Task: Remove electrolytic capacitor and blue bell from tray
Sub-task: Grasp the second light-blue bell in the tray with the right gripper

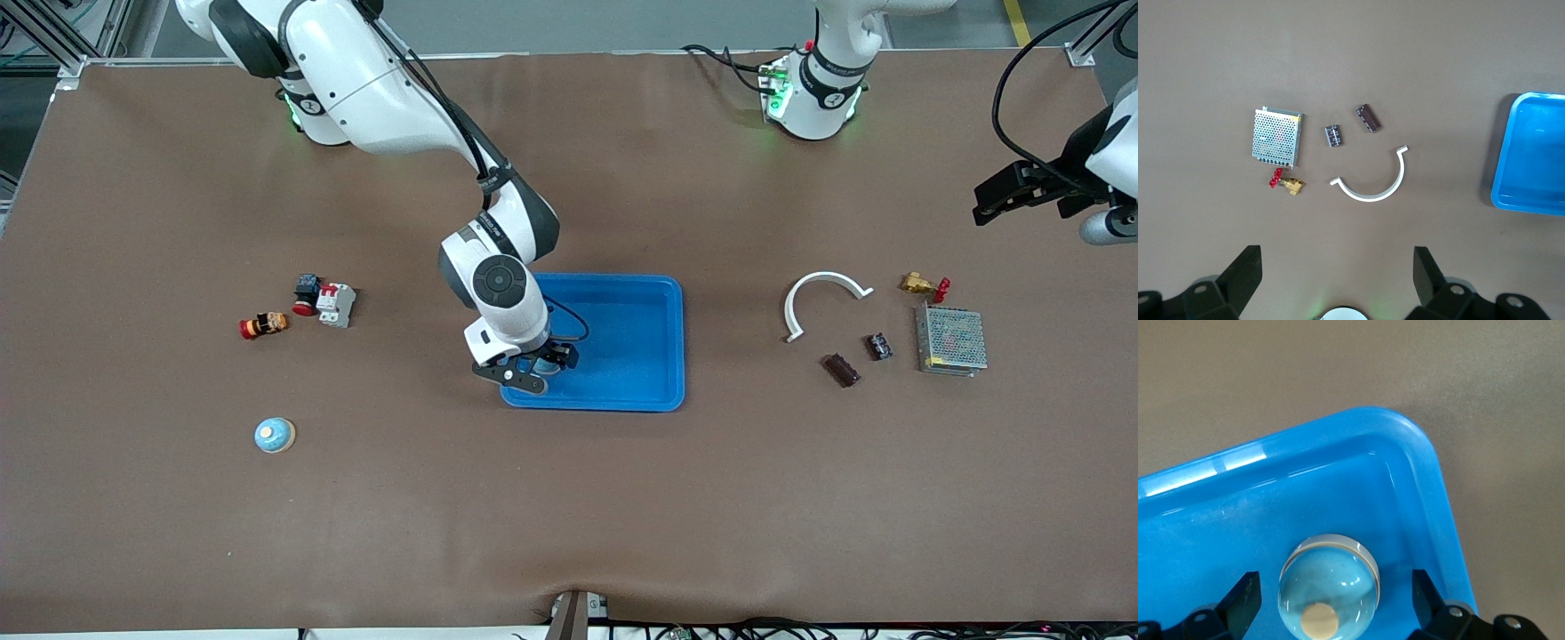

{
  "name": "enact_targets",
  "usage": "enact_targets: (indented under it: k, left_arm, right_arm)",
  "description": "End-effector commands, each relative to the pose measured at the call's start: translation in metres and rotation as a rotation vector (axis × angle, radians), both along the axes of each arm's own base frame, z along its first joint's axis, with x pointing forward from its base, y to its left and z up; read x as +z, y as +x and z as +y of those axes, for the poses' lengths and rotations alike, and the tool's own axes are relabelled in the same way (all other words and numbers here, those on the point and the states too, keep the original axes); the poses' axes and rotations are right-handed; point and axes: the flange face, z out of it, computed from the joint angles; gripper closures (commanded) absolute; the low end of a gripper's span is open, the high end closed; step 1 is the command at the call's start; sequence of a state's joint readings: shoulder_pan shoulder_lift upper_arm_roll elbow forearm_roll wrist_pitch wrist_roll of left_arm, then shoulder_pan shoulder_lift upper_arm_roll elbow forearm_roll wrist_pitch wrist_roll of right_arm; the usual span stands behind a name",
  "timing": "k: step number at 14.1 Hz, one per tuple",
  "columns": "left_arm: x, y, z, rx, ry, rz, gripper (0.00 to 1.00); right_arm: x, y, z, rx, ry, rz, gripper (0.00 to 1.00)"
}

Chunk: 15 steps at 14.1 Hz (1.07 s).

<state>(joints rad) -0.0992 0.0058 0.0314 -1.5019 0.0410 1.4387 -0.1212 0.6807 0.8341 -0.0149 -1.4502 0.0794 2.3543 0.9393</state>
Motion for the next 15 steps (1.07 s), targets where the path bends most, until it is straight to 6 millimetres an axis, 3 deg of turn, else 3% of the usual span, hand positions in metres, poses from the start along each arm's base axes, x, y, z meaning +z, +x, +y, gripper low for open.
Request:
enact_targets:
  k: [1,12,13,15]
  left_arm:
    - [0.0034,-0.0083,0.0001,-0.018,-0.031,0.004,0.00]
    - [0.0038,-0.0043,-0.0029,-0.023,-0.033,-0.014,0.00]
    - [0.0040,-0.0042,-0.0029,-0.023,-0.033,-0.016,0.00]
    - [0.0033,-0.0042,-0.0029,-0.023,-0.033,-0.014,0.00]
  right_arm:
    - [-0.0097,-0.0011,0.0034,-0.011,-0.015,-0.021,0.00]
    - [-0.0135,-0.0056,0.0081,-0.002,-0.015,-0.015,0.00]
    - [-0.0122,-0.0049,0.0087,-0.002,-0.013,-0.017,0.02]
    - [-0.0093,-0.0036,0.0100,-0.004,-0.008,-0.018,0.22]
